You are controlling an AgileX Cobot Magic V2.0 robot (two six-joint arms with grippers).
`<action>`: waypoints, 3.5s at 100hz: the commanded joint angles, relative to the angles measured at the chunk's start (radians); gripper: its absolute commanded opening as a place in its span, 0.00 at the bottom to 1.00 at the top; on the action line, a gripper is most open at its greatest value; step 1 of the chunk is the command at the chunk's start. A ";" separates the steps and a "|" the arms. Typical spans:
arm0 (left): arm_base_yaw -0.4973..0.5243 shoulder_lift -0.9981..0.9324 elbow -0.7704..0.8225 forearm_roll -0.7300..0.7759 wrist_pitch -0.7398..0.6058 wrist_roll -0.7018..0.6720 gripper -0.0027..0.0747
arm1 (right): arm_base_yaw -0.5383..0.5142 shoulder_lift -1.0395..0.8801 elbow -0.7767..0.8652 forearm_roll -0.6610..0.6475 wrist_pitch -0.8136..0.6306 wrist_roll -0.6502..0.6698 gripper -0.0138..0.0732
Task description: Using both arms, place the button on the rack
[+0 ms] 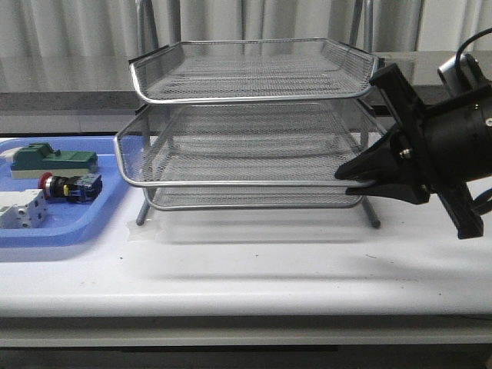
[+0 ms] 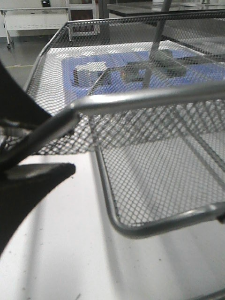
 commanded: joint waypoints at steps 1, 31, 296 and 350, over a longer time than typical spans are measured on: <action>-0.004 -0.032 0.048 -0.007 -0.079 -0.011 0.01 | 0.012 -0.030 0.064 0.063 -0.016 -0.066 0.17; -0.004 -0.032 0.048 -0.007 -0.079 -0.011 0.01 | 0.012 -0.182 0.244 0.063 -0.026 -0.097 0.17; -0.004 0.287 -0.364 -0.136 0.212 -0.011 0.01 | 0.011 -1.240 -0.092 -1.905 0.239 1.162 0.08; -0.004 1.139 -1.002 -0.127 0.537 0.145 0.01 | 0.011 -1.240 -0.092 -1.905 0.239 1.162 0.08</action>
